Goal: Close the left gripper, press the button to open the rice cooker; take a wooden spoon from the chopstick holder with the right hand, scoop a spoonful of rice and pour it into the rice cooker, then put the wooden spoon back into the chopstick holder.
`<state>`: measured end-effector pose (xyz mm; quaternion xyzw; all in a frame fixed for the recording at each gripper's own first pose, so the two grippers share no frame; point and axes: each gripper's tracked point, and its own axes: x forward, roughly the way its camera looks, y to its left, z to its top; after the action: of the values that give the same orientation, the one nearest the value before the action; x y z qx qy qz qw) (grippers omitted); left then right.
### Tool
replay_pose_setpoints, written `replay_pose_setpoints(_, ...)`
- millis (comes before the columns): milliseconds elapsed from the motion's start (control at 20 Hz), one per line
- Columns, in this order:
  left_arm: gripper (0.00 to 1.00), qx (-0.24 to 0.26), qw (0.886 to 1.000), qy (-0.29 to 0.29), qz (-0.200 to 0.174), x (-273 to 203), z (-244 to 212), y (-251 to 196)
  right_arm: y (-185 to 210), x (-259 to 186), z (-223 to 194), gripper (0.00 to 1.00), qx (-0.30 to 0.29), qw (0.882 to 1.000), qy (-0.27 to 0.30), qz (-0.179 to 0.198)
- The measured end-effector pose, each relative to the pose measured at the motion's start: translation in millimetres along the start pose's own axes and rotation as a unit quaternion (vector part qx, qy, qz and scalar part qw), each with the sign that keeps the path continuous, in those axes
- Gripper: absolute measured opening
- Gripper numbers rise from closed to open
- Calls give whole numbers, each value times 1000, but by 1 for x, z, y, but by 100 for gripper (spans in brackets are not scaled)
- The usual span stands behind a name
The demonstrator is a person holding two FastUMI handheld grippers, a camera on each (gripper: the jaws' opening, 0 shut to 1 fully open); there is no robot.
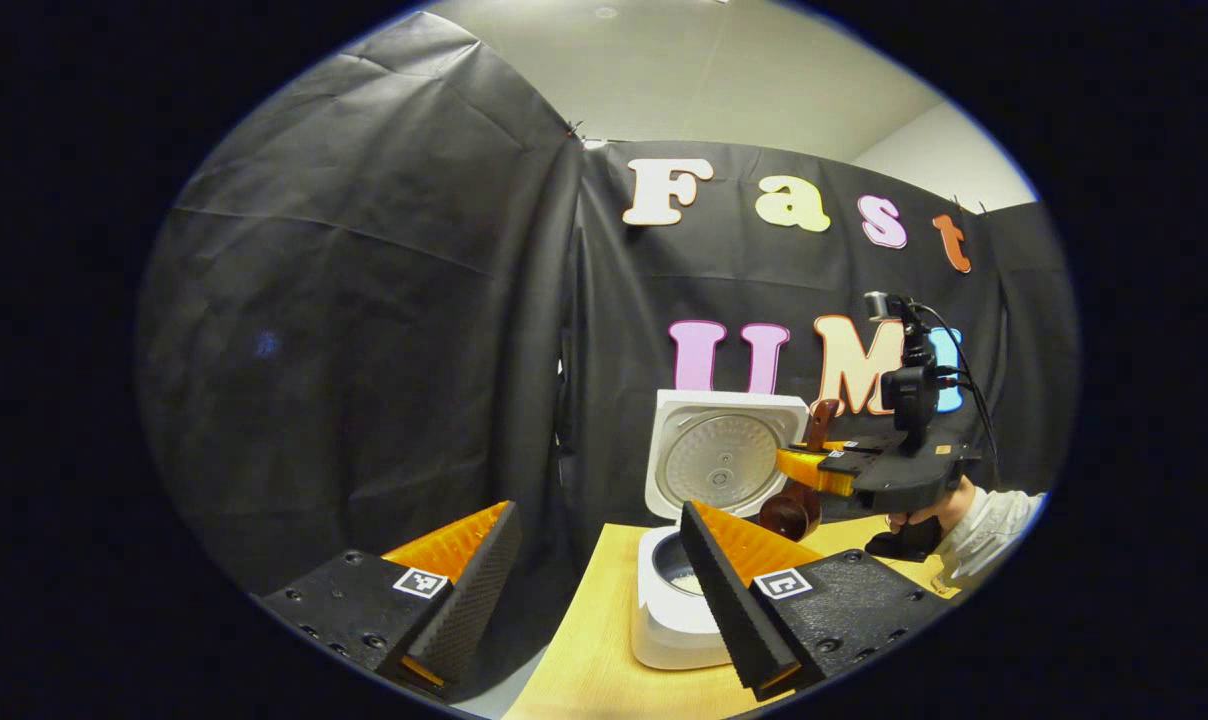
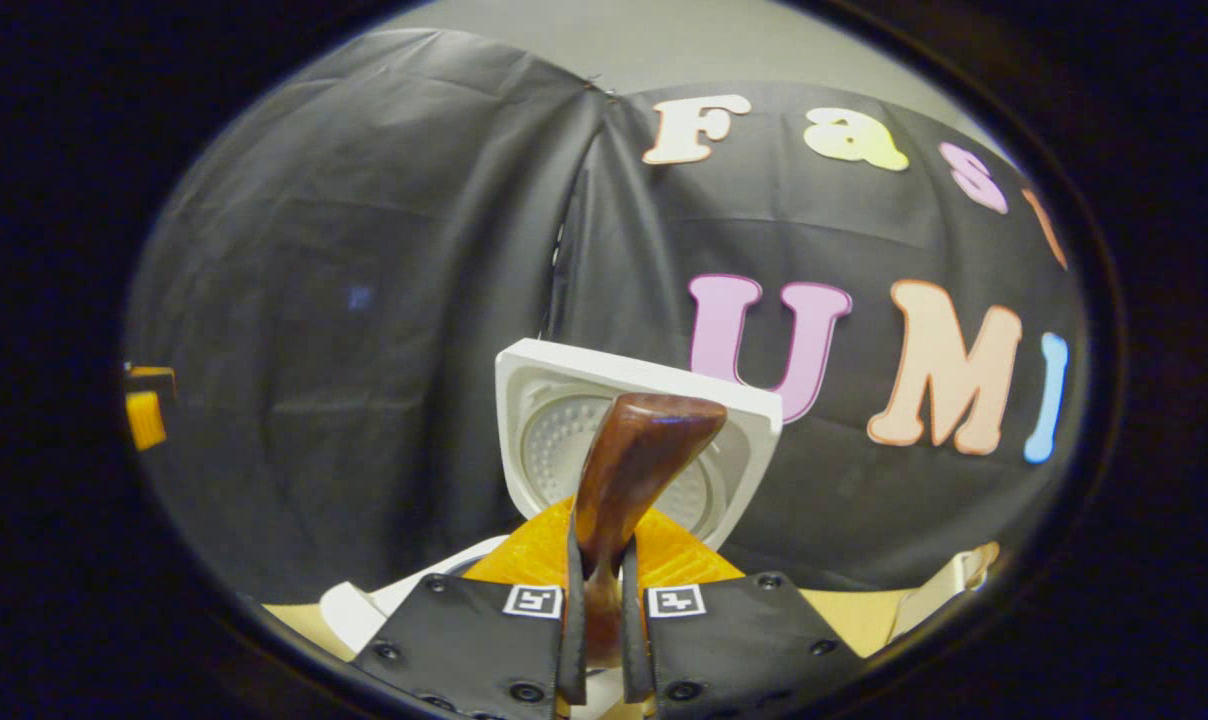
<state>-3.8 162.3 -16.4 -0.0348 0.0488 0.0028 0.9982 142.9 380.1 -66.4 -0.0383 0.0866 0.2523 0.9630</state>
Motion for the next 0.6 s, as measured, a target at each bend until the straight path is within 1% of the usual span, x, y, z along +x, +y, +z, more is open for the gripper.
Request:
replay_pose_setpoints(100, 93, 1, 1000, -4, -12, 4, 4, -12, -24, -16, 4, 17, 44, 999, 3, -7)
replay_pose_setpoints(200, 93, 3, 1000, -8, -24, 10, 6, -26, -49, -35, 8, 17, 68, 998, 2, -19)
replay_pose_setpoints(300, 93, 2, 999, -11, -37, 15, 10, -43, -76, -55, 9, 18, 81, 996, 1, -32)
replay_pose_setpoints(350, 93, 1, 999, -12, -42, 19, 10, -52, -90, -64, 9, 17, 85, 996, -1, -40)
replay_pose_setpoints(600, 93, 4, 997, -16, -74, 30, 16, -96, -174, -121, -3, 16, 101, 990, 5, -103)
